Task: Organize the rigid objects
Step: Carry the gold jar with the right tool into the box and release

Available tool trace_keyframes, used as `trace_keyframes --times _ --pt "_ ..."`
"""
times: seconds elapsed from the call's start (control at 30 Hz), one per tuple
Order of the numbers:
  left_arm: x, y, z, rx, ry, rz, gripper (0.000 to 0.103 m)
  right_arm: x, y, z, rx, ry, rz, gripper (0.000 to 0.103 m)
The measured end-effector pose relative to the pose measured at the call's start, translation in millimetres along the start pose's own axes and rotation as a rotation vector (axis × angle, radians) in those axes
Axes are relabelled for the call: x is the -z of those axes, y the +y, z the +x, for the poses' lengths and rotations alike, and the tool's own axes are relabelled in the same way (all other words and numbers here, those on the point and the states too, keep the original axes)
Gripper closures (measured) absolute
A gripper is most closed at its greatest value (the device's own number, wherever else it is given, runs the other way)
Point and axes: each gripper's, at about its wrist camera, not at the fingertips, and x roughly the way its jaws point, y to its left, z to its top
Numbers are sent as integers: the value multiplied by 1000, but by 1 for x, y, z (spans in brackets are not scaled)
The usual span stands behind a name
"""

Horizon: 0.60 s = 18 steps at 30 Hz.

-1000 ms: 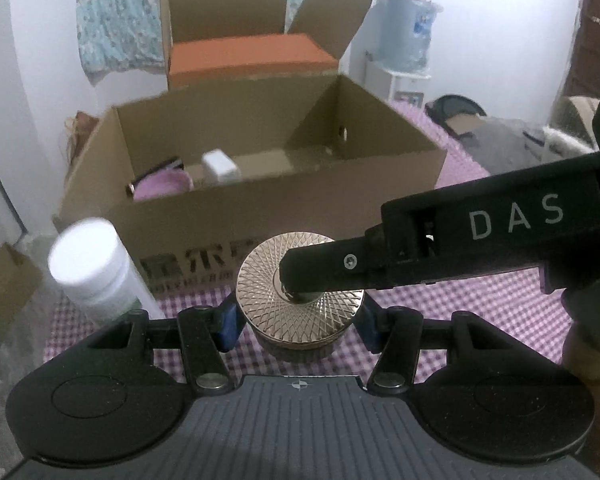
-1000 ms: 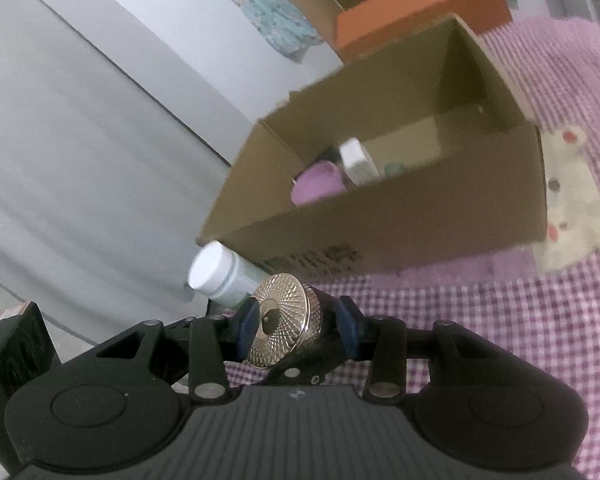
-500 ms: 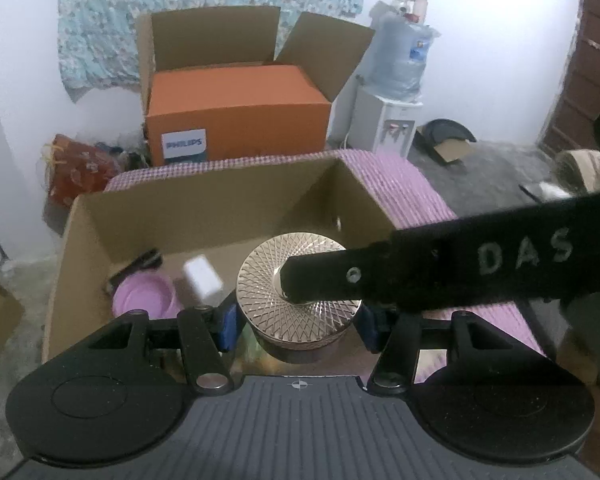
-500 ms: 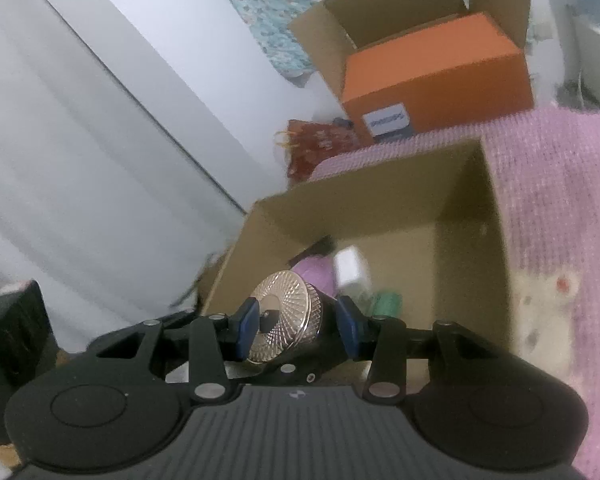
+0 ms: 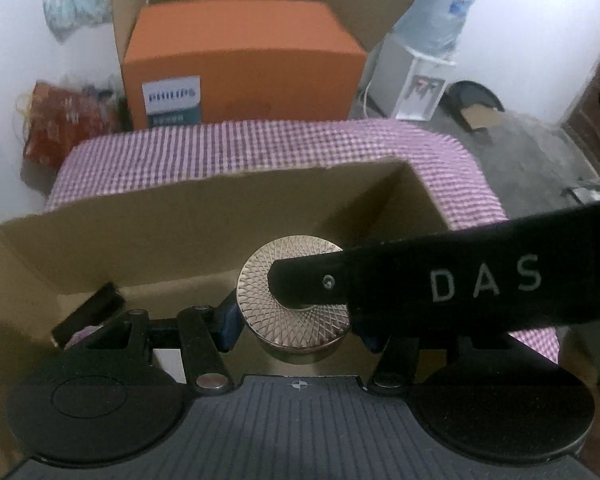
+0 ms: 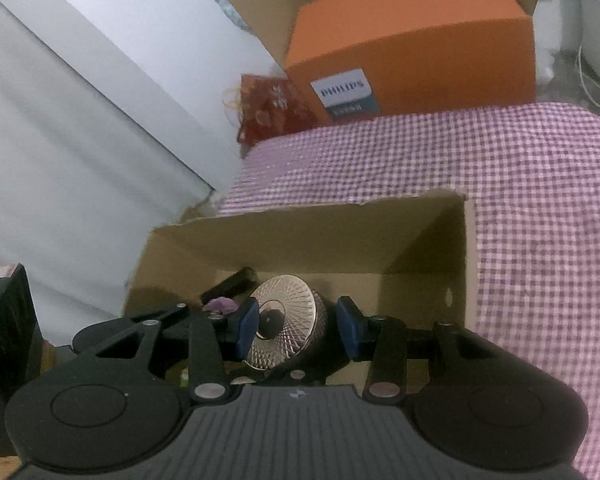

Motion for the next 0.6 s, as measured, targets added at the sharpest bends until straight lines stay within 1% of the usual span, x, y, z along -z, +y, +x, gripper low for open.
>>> trace_keyframes --times 0.2,0.3,0.4,0.43,0.5,0.6 --pt "-7 6 18 -16 54 -26 48 -11 1 22 42 42 -54 57" --pt "-9 11 25 -11 77 -57 47 -11 3 30 59 53 -71 57" --pt "-8 13 33 -14 105 -63 45 -10 3 33 60 57 -73 57" --pt "-7 13 34 -16 108 -70 45 -9 3 34 61 60 -73 57" --pt "-6 14 32 6 98 -79 44 -8 4 34 47 53 -72 57" --pt "-7 9 23 -3 70 -62 44 -6 6 26 27 26 -63 57"
